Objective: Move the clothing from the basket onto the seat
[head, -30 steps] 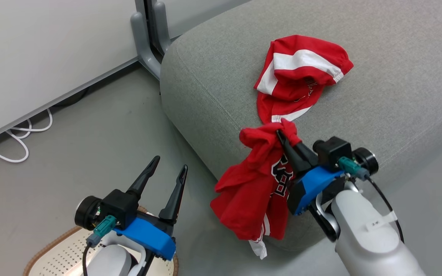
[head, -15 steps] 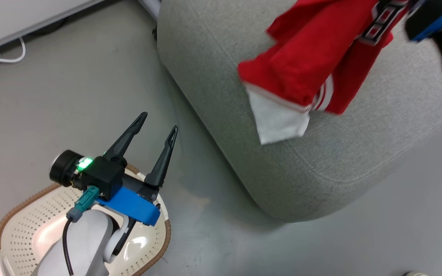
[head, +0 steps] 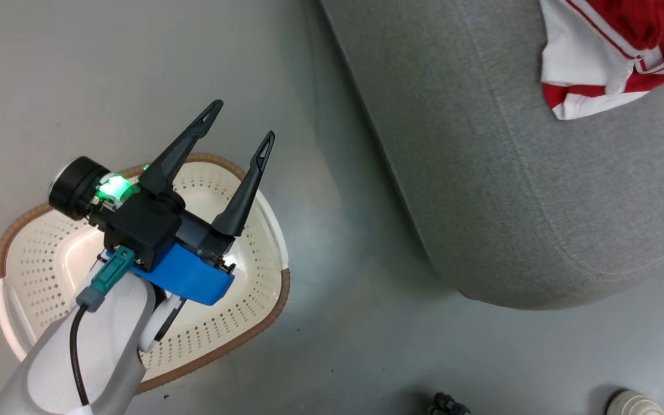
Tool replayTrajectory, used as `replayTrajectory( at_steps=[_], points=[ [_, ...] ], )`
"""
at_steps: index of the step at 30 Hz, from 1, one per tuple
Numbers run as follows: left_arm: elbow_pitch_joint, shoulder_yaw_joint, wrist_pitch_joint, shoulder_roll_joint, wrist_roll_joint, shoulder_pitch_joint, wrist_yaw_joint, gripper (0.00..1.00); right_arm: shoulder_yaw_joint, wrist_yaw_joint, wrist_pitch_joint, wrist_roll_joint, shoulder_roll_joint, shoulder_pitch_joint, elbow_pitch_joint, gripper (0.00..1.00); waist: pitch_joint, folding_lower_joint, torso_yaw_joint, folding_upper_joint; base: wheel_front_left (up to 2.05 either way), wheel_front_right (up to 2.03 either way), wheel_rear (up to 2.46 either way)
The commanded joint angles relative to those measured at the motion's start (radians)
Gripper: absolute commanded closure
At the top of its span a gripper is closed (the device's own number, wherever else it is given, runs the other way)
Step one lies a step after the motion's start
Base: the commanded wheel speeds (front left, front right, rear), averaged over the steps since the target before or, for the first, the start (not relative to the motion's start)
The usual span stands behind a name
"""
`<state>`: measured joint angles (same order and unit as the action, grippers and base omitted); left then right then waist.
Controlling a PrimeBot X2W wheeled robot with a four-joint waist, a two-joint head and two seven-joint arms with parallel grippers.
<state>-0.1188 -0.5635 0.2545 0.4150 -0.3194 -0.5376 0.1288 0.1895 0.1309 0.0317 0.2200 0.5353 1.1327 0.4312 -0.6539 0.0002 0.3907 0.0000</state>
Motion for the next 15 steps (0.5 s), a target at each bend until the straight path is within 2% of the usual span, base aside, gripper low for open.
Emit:
replayTrajectory(
  at_steps=[1,10,15],
  points=[
    [0.01,-0.001,-0.003,0.005,0.007,-0.02,-0.002,0.0,0.014,0.0,-0.012,-0.007,0.004,-0.027,0.015,1.0,-0.052,-0.0002,-0.047,0.0,0.0,0.0,0.0],
    [0.048,-0.009,-0.002,0.01,0.013,-0.016,-0.017,0.0,0.095,0.0,-0.1,-0.065,-0.038,-0.155,0.182,1.0,-0.098,-0.0002,-0.092,0.0,0.0,0.0,0.0],
    [0.049,-0.005,-0.001,0.015,0.007,-0.01,-0.023,0.0,0.101,0.0,-0.132,-0.093,-0.064,-0.178,0.258,1.0,-0.094,-0.0002,-0.1,0.0,0.0,0.0,0.0]
  ],
)
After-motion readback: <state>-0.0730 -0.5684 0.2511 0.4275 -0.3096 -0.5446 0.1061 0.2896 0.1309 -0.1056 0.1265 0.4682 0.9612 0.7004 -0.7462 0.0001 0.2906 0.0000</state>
